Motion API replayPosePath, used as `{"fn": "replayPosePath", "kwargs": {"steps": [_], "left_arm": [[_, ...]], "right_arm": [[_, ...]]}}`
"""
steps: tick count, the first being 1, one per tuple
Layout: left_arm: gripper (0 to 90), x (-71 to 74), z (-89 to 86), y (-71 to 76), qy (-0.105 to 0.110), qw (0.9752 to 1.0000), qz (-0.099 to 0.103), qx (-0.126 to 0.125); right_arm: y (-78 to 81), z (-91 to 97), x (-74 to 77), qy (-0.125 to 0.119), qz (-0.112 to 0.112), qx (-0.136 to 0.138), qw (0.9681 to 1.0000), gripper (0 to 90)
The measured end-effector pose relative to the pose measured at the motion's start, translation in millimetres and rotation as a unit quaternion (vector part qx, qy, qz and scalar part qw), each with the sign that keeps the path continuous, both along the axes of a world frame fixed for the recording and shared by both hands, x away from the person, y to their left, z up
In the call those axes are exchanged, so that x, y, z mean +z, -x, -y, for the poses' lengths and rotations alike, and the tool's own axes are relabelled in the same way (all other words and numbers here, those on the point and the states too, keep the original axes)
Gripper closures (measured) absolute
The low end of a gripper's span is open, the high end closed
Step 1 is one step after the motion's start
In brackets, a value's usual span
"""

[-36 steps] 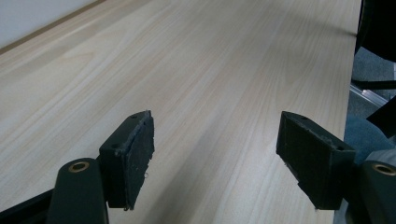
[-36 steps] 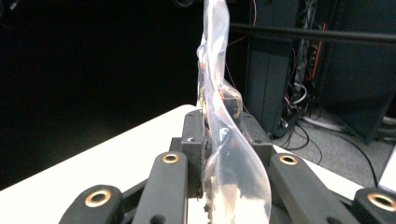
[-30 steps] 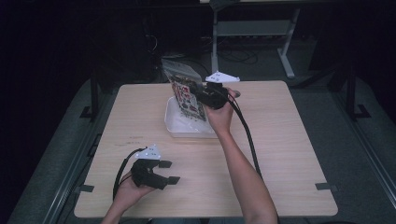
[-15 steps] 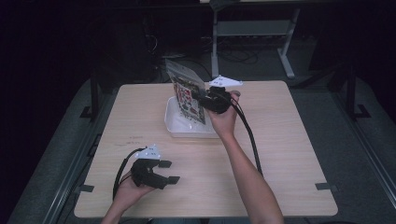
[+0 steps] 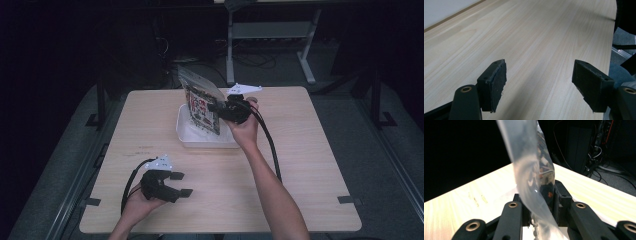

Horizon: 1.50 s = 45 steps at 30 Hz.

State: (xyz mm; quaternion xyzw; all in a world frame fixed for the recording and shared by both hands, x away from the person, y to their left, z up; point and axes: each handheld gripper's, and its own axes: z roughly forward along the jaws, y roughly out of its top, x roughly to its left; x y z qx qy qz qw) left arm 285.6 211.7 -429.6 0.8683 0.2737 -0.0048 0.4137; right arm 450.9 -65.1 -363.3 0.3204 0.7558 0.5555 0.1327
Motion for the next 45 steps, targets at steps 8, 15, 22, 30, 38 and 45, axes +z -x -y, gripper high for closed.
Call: {"fn": "replayPosePath", "kwargs": {"steps": [8, 15, 22, 30, 38, 45], "left_arm": [[27.0, -0.2, 1.0, -0.1, -0.001, 1.0, 0.0, 0.0], [27.0, 0.5, 0.8, -0.3, -0.001, 1.0, 0.001, -0.001], [26.9, 0.4, 1.0, -0.3, -0.003, 1.0, 0.001, -0.003], [26.8, 0.3, 3.2, -0.1, -0.009, 0.9999, 0.003, -0.005], [26.3, -0.5, 4.0, -1.0, -0.013, 0.9999, 0.004, -0.006], [26.0, -0.2, 3.4, -1.3, -0.015, 0.9999, 0.005, -0.005]], "right_arm": [[-0.7, 6.9, -0.4, 0.02, -0.008, 0.003, 0.9998, 73.7], [-1.0, 6.7, 0.1, 0.022, -0.007, -0.002, 0.9997, 72.6], [-3.3, 13.9, 3.0, 0.005, -0.015, -0.013, 0.9998, 63.6], [-0.8, 20.5, 6.6, -0.001, -0.023, -0.006, 0.9997, 57.2], [2.4, 29.3, 7.2, -0.009, -0.034, 0.001, 0.9994, 53.8], [6.7, 35.9, 9.8, -0.021, -0.046, 0.015, 0.9986, 49.4]]}}
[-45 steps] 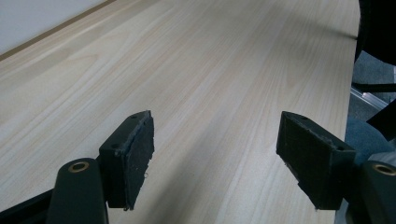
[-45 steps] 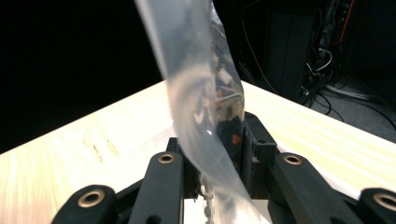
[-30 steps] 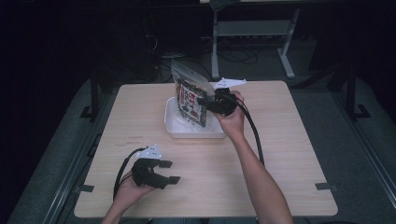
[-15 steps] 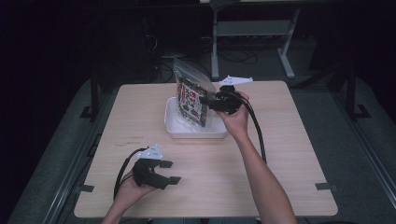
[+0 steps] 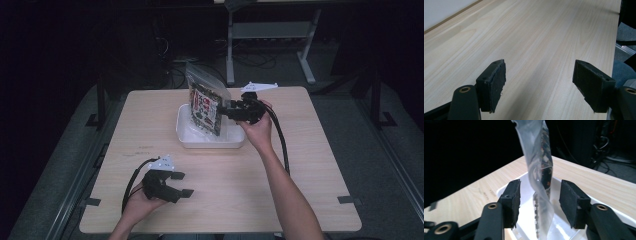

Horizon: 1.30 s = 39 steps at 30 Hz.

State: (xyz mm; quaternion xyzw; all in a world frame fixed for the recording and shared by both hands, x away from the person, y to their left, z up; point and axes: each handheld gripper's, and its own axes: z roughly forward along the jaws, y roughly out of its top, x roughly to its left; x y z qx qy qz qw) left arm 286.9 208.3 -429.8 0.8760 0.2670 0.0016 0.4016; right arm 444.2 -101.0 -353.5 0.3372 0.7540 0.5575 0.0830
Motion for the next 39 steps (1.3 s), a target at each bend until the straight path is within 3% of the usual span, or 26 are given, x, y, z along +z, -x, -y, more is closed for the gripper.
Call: {"fn": "replayPosePath", "kwargs": {"steps": [10, 13, 18, 39], "left_arm": [[26.0, 0.4, 1.1, 0.1, -0.004, 1.0, 0.002, -0.001], [26.0, 1.3, 1.1, 0.3, 0.0, 1.0, 0.002, -0.002], [25.9, 1.8, 1.9, 0.6, -0.001, 1.0, 0.002, -0.003], [25.3, 0.9, 6.8, 1.0, -0.003, 1.0, 0.001, -0.007]], "right_arm": [[8.9, 7.6, 6.6, 0.0, -0.004, 0.012, 0.9999, 45.4], [13.6, 11.1, 4.7, -0.013, -0.009, 0.015, 0.9998, 43.2], [20.1, 17.3, -0.7, -0.014, -0.016, 0.016, 0.9997, 41.9], [51.9, 46.6, -4.9, 0.004, -0.038, 0.024, 0.999, 38.1]]}}
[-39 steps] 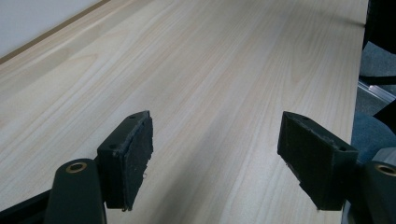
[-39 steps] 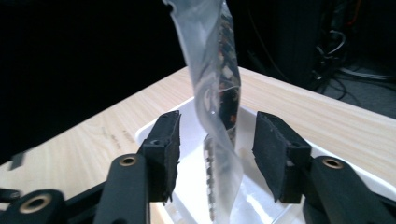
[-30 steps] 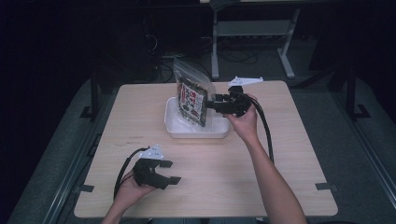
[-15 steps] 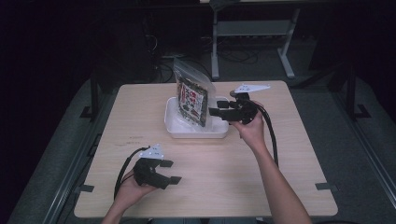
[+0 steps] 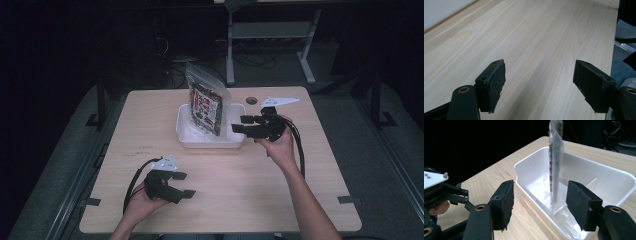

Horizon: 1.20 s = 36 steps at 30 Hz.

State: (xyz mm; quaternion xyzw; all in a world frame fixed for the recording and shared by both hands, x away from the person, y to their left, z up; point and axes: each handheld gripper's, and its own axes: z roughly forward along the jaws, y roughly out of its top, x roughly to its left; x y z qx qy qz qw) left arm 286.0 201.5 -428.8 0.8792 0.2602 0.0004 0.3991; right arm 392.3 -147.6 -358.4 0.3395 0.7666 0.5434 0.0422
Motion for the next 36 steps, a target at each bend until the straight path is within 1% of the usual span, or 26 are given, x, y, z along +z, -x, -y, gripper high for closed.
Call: {"fn": "replayPosePath", "kwargs": {"steps": [3, 7, 8, 9, 12, 18, 21, 25, 32, 36], "left_arm": [[25.2, -0.4, 0.3, 0.0, -0.001, 1.0, -0.001, -0.001], [24.1, -0.5, 1.5, -1.0, -0.003, 1.0, 0.0, -0.002], [24.1, -0.2, 1.9, -0.9, -0.002, 1.0, 0.0, -0.001], [24.1, 0.0, 2.2, -1.1, -0.002, 1.0, 0.001, -0.002], [23.9, 0.2, 2.7, -1.4, -0.003, 1.0, 0.001, -0.002], [23.8, 0.3, 2.9, -1.7, -0.007, 1.0, 0.003, -0.002], [23.8, 0.9, 3.7, -1.8, -0.008, 1.0, 0.004, -0.002], [23.8, 1.0, 4.4, -1.8, -0.007, 1.0, 0.006, -0.001], [23.7, -0.1, 4.9, -2.3, -0.013, 0.9999, 0.004, -0.001], [23.7, -0.4, 5.2, -1.7, -0.019, 0.9998, 0.007, -0.003]], "right_arm": [[4.2, 6.7, -3.4, 0.002, -0.005, -0.003, 1.0, 37.8], [7.8, 10.8, -5.3, 0.001, -0.007, -0.003, 1.0, 37.3], [9.9, 13.4, -6.8, -0.001, -0.014, -0.004, 0.9999, 37.1], [9.9, 13.4, -6.8, -0.001, -0.014, -0.004, 0.9999, 37.1], [13.5, 17.3, -8.8, 0.005, -0.017, -0.004, 0.9998, 36.7], [20.7, 25.8, -11.7, -0.001, -0.024, -0.008, 0.9997, 35.9], [24.8, 30.1, -14.4, 0.003, -0.028, -0.011, 0.9995, 35.5], [29.7, 34.9, -18.0, 0.002, -0.034, -0.014, 0.9993, 35.2], [38.2, 46.8, -25.5, 0.0, -0.044, -0.02, 0.9988, 34.3], [44.3, 53.1, -31.0, 0.001, -0.051, -0.024, 0.9984, 33.6]]}}
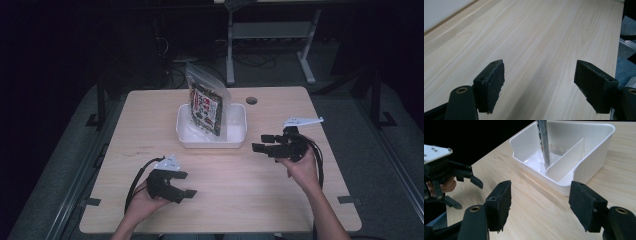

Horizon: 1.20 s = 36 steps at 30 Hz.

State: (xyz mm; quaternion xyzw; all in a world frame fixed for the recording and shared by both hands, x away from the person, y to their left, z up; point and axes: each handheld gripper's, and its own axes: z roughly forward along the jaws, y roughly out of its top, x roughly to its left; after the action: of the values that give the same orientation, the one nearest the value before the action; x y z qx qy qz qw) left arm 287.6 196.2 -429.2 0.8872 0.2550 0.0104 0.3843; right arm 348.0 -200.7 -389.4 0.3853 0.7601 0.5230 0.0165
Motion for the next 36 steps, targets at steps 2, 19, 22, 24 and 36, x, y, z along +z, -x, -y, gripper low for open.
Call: {"fn": "replayPosePath", "kwargs": {"steps": [2, 19, 22, 24, 36], "left_arm": [[23.7, -0.4, -0.3, 0.0, -0.001, 1.0, 0.0, 0.0], [23.6, -1.3, -0.8, 0.5, -0.004, 1.0, 0.0, 0.003], [23.6, -1.5, -0.6, 0.4, -0.005, 1.0, -0.001, 0.003], [23.6, -1.6, -0.6, 0.5, -0.005, 1.0, -0.001, 0.003], [23.6, -1.4, -0.3, 1.4, -0.008, 1.0, 0.002, 0.002]], "right_arm": [[3.0, 3.4, -2.5, 0.0, -0.004, -0.001, 1.0, 33.3], [28.5, 33.4, -19.8, 0.0, -0.028, -0.015, 0.9995, 31.7], [32.6, 36.8, -22.4, -0.004, -0.03, -0.017, 0.9994, 31.6], [35.7, 38.6, -24.6, -0.005, -0.034, -0.018, 0.9992, 31.4], [55.3, 43.8, -38.4, 0.001, -0.046, -0.016, 0.9988, 30.6]]}}
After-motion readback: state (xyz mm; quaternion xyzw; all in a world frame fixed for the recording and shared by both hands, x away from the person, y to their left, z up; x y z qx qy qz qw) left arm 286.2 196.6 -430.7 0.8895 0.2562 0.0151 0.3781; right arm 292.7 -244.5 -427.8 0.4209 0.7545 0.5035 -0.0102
